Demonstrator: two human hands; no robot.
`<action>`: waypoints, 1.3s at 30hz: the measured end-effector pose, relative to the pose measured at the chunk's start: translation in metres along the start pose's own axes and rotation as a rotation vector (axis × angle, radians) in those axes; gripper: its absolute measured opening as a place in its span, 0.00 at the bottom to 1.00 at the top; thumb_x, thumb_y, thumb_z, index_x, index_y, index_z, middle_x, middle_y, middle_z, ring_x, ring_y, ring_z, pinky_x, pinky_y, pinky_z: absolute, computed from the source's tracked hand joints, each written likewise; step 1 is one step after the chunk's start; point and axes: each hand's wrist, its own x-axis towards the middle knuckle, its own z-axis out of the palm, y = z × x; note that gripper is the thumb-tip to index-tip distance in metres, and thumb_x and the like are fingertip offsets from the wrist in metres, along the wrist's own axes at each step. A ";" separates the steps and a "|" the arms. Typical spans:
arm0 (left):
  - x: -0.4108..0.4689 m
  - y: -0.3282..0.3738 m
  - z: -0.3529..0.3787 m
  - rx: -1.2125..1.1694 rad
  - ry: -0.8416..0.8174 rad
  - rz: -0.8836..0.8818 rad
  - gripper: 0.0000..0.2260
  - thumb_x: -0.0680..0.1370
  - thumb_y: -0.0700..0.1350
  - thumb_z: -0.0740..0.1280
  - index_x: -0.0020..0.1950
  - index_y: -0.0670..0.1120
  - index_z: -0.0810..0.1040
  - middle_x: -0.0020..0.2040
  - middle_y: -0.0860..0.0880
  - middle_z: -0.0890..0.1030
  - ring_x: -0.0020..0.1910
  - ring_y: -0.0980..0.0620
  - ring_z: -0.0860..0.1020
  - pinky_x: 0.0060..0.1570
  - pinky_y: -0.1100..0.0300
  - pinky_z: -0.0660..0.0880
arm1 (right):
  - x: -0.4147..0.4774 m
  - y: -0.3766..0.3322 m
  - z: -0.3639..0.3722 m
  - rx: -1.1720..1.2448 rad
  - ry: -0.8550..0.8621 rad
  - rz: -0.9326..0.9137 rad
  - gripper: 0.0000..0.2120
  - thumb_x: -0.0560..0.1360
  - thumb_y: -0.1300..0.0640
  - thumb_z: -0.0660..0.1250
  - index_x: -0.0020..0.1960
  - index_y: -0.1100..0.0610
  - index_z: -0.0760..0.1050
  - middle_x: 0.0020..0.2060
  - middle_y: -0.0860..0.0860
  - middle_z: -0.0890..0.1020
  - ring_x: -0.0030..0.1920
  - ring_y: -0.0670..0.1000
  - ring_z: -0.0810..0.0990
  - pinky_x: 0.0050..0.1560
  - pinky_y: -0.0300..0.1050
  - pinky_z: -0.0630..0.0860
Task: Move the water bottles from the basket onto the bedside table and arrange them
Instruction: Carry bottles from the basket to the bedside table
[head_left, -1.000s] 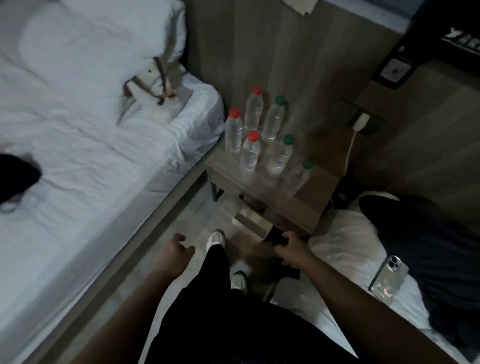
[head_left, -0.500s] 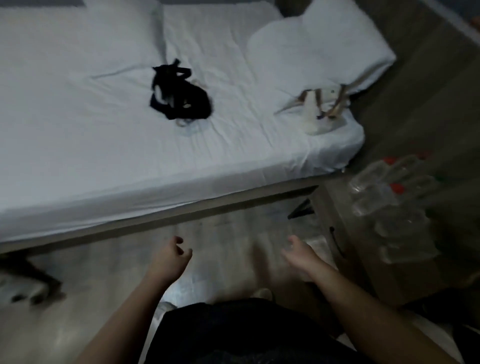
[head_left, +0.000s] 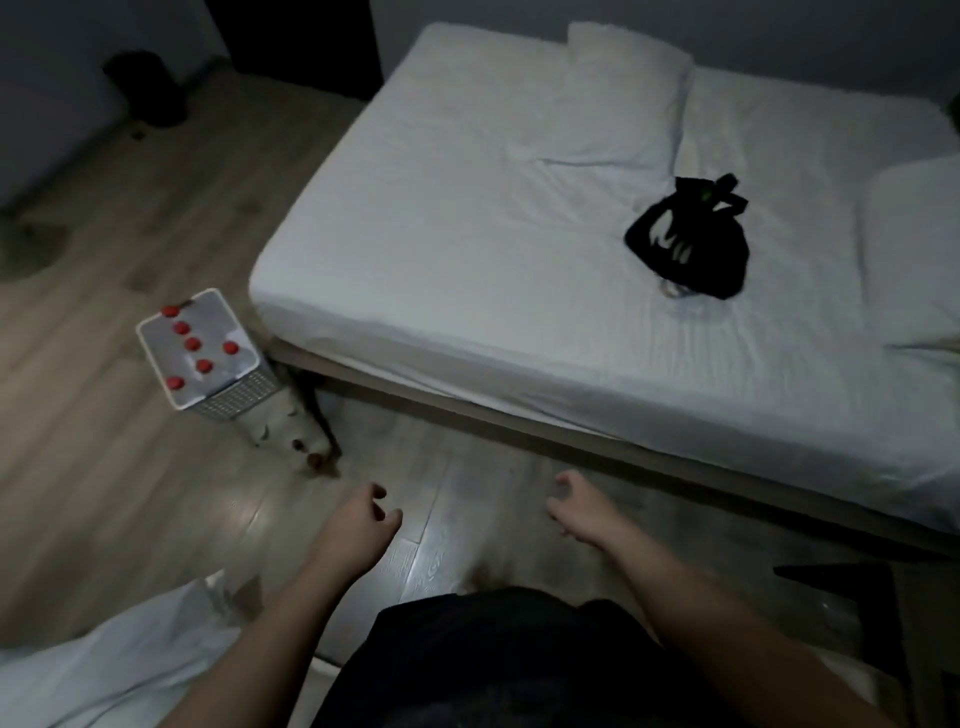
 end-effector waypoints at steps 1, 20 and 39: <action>0.001 -0.011 -0.005 -0.032 0.016 -0.024 0.18 0.76 0.51 0.65 0.64 0.46 0.72 0.44 0.52 0.77 0.43 0.51 0.76 0.45 0.58 0.71 | 0.004 -0.014 0.004 -0.035 -0.008 -0.021 0.22 0.77 0.54 0.62 0.69 0.56 0.65 0.48 0.54 0.77 0.41 0.52 0.78 0.37 0.41 0.70; 0.092 -0.119 -0.097 -0.409 0.257 -0.385 0.15 0.76 0.49 0.66 0.61 0.46 0.72 0.39 0.55 0.75 0.42 0.51 0.77 0.44 0.58 0.71 | 0.134 -0.269 0.064 -0.311 -0.206 -0.355 0.20 0.76 0.55 0.64 0.67 0.57 0.67 0.38 0.51 0.77 0.40 0.50 0.77 0.44 0.43 0.73; 0.263 -0.223 -0.219 -0.430 0.148 -0.580 0.23 0.75 0.49 0.67 0.68 0.47 0.66 0.63 0.44 0.75 0.59 0.44 0.76 0.58 0.55 0.71 | 0.266 -0.526 0.190 -0.808 -0.402 -0.520 0.29 0.75 0.54 0.66 0.73 0.57 0.60 0.67 0.57 0.70 0.64 0.57 0.72 0.61 0.47 0.71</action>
